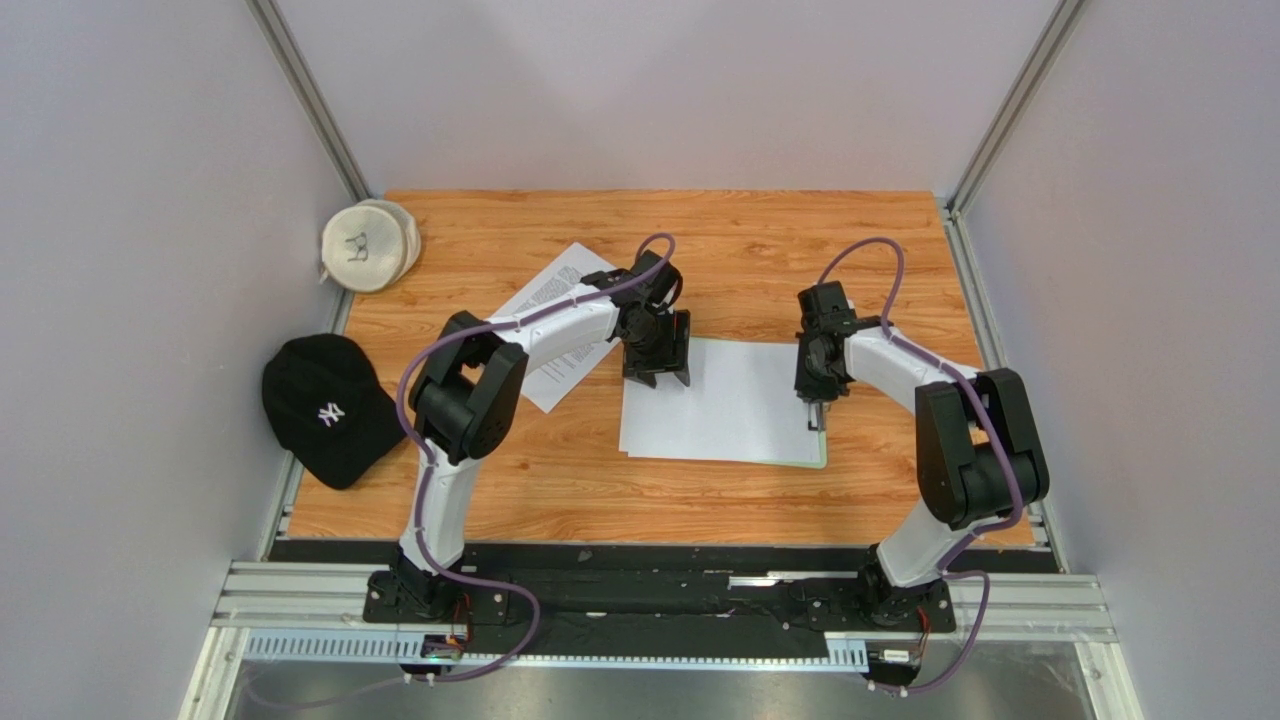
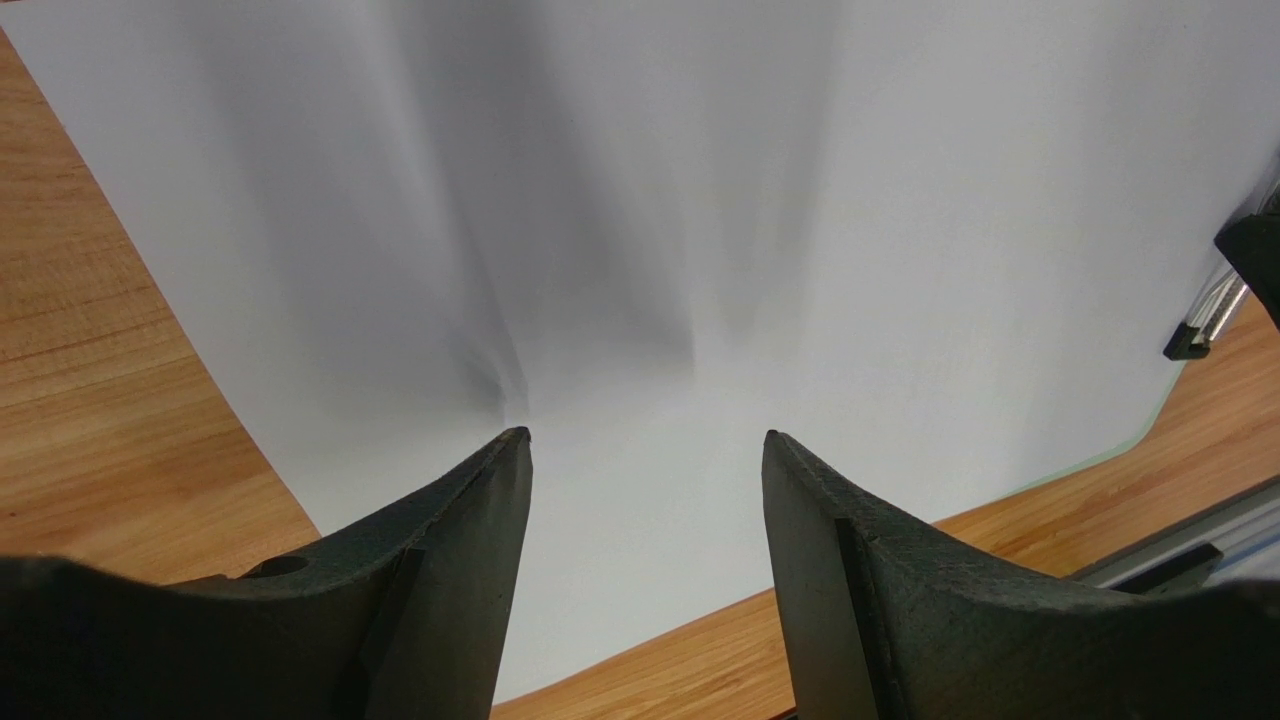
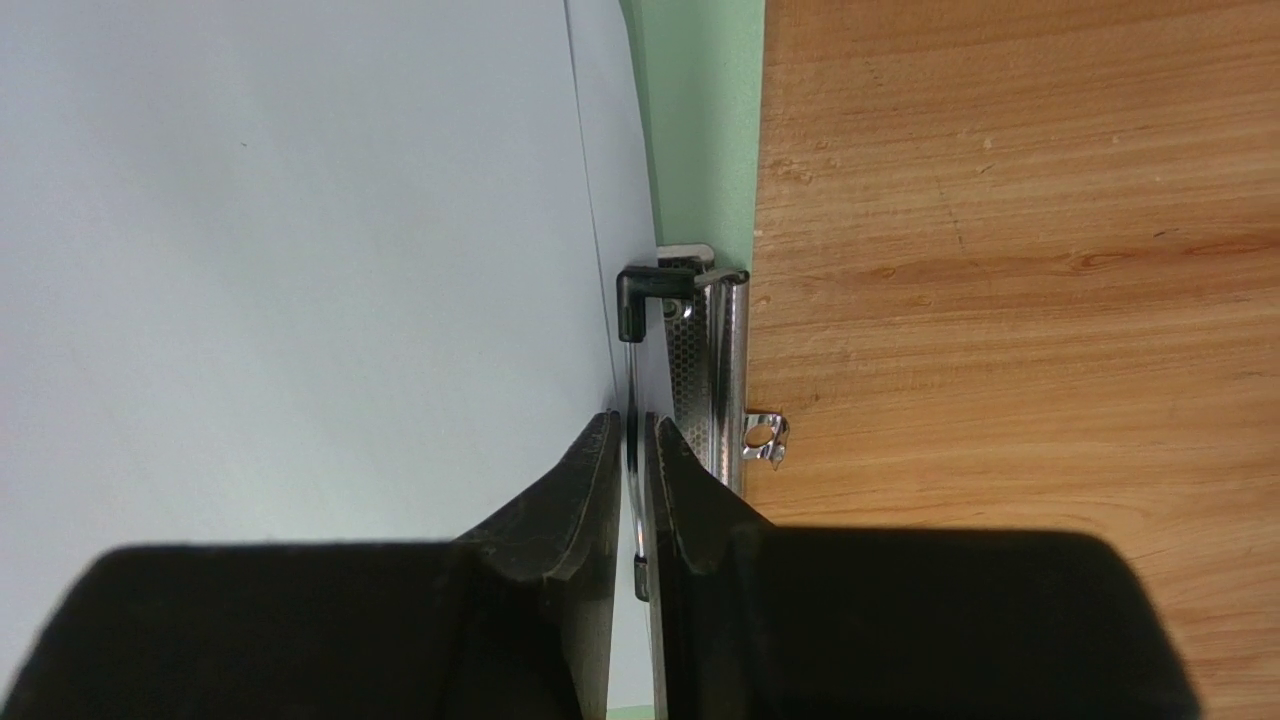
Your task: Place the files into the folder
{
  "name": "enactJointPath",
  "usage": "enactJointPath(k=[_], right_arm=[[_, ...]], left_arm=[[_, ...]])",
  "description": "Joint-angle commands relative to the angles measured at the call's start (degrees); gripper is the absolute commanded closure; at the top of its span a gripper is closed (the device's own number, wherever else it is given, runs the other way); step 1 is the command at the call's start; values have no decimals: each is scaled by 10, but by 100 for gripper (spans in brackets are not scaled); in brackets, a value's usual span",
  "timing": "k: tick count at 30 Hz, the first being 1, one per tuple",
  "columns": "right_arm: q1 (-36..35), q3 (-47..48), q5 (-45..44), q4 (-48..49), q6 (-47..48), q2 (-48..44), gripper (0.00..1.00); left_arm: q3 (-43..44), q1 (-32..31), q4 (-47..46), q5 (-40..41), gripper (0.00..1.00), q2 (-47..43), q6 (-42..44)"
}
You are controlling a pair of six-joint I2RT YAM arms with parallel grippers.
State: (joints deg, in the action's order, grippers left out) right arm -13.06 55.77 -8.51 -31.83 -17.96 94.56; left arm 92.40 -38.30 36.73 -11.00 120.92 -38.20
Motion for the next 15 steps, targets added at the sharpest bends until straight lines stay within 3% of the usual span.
enactJointPath(k=[1, 2, 3, 5, 6, 9, 12, 15], right_arm=[[-4, 13, -5, 16, 2, -5, 86], [-4, 20, -3, 11, 0, -9, 84], [-6, 22, -3, 6, 1, -13, 71], [-7, 33, -13, -17, 1, -31, 60], [-7, 34, -18, -23, 2, -38, 47], [-7, 30, -26, -33, 7, -49, 33], [-7, 31, -12, -20, 17, -35, 29], [-7, 39, -12, -20, 19, -26, 33]], left_arm=[[-6, -4, -10, 4, 34, -7, -1], [-6, -5, -10, 4, 34, -7, 0], [-8, -4, -10, 3, 34, -7, 0], [-10, -4, -10, 2, 34, -7, 0], [-10, -4, -10, 0, 34, -8, -1], [-10, -4, -10, -3, 34, -8, 0], [-7, -5, -10, -4, 34, -9, 2], [-6, -5, -7, -6, 34, -9, 4]])
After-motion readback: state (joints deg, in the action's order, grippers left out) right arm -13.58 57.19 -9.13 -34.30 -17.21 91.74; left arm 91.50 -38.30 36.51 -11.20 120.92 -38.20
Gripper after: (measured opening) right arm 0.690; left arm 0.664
